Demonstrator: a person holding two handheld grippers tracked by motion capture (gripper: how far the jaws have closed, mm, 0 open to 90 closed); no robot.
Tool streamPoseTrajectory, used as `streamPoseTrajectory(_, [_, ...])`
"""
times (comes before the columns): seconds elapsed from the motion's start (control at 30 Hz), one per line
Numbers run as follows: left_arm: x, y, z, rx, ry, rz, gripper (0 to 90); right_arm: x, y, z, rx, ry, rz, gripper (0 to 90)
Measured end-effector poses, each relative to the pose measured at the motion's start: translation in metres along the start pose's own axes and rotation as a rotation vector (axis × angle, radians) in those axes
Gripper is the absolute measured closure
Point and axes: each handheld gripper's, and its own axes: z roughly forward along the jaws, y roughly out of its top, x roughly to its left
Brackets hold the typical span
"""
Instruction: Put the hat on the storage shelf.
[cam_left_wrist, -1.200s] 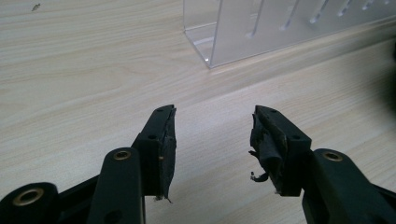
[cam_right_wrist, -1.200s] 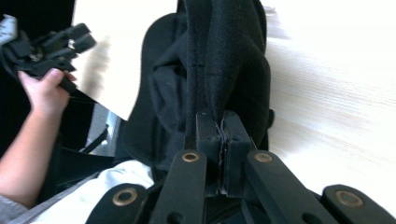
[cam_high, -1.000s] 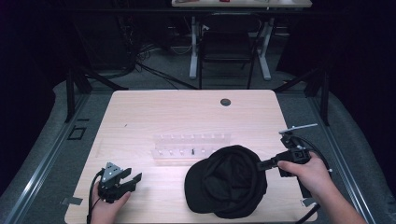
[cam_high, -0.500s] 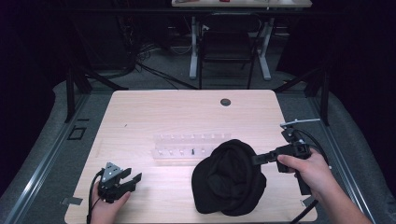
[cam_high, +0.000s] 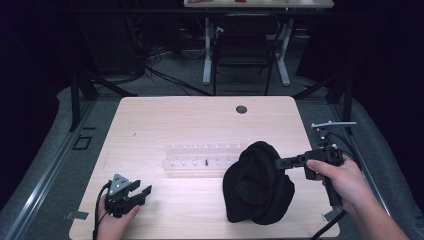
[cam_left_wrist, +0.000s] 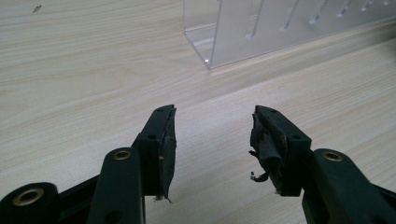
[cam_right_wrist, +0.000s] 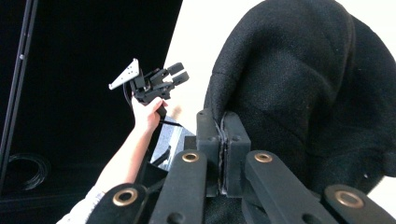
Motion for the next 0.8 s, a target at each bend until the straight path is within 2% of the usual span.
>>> streamPoseTrajectory(0.33, [-0.002,0.000,0.000,-0.005,-0.003,-0.001,49.7,0.003,0.003,-0.015,-0.036,0.011,-0.001,88.6])
streamPoseTrajectory(0.53, [-0.001,0.000,0.000,-0.006,-0.006,-0.002,49.4,0.008,0.008,-0.024,-0.085,0.025,0.003,88.6])
streamPoseTrajectory(0.8, [0.000,0.000,0.001,-0.002,-0.007,-0.005,48.2,0.015,0.016,-0.030,-0.115,0.067,-0.010,88.7])
